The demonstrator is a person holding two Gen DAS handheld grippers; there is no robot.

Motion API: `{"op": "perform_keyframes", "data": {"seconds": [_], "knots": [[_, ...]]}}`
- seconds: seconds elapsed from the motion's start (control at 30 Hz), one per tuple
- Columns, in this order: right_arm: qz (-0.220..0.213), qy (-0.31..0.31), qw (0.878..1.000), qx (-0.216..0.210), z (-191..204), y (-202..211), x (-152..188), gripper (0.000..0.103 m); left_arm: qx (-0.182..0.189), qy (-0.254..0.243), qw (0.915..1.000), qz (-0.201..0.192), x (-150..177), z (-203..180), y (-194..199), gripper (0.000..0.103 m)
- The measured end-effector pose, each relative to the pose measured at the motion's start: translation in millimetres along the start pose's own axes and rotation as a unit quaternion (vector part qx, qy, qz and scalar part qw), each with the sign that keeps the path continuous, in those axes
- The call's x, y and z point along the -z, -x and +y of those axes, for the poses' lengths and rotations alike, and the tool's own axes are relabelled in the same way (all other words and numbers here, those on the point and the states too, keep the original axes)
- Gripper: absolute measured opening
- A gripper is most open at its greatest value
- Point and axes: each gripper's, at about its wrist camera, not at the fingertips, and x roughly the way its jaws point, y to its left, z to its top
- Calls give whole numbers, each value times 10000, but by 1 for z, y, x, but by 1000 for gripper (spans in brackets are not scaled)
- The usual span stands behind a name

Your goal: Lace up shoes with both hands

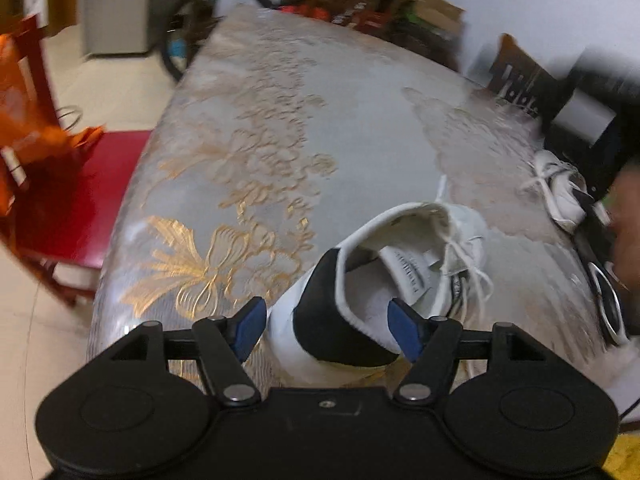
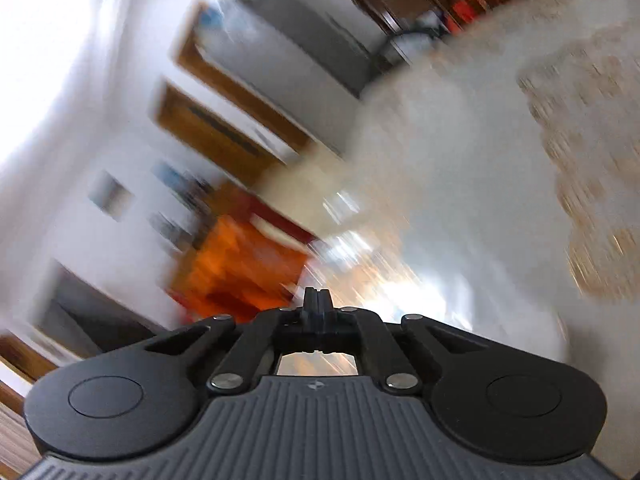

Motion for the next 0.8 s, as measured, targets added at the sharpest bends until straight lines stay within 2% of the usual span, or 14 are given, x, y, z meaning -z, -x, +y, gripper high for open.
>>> {"op": "perform_keyframes", "data": {"seconds": [0.1,0.13,0.17,0.2,0.23,0.3,0.4,0.47,0.5,0.53,0.6,0.7,0.77,0.8], "knots": [[-403,484,9971,-415,26,17,-44,0,-153,259,9995,-37,3,-2,4,65],[-293,794,9957,-381,33,18,-52,6,-226,274,9994,-45,3,-4,5,65],[-36,1061,9940,-251,34,14,-53,15,-295,279,9992,-58,3,-6,6,65],[259,1300,9911,-90,34,8,-50,42,-360,273,9989,-77,3,-8,7,65],[603,1458,9874,147,28,1,-41,55,-422,268,9987,-93,3,-10,7,65],[1115,1636,9786,564,11,-14,-12,47,-540,261,9981,-118,2,-12,7,65],[1719,1683,9662,922,-16,-37,29,40,-761,264,9967,-135,1,-15,6,65],[1549,1592,9708,909,-26,-40,41,16,-870,300,9957,-105,2,-15,5,65],[1504,1524,9730,861,-27,-40,38,0,-927,314,9952,-83,2,-15,4,66],[1400,1331,9789,664,-27,-38,32,0,-952,337,9949,-76,3,-14,3,67],[1047,421,9934,-200,-26,-22,9,0,-947,415,9946,-83,3,-13,3,67],[379,-174,9928,-1124,-10,0,-41,0,-980,433,9942,-71,3,-13,2,67],[298,7,9899,-1384,3,10,-67,0,-1008,436,9939,-61,3,-14,1,67],[402,167,9903,-1319,6,12,-70,11,-1024,417,9938,-58,3,-15,0,67]]}}
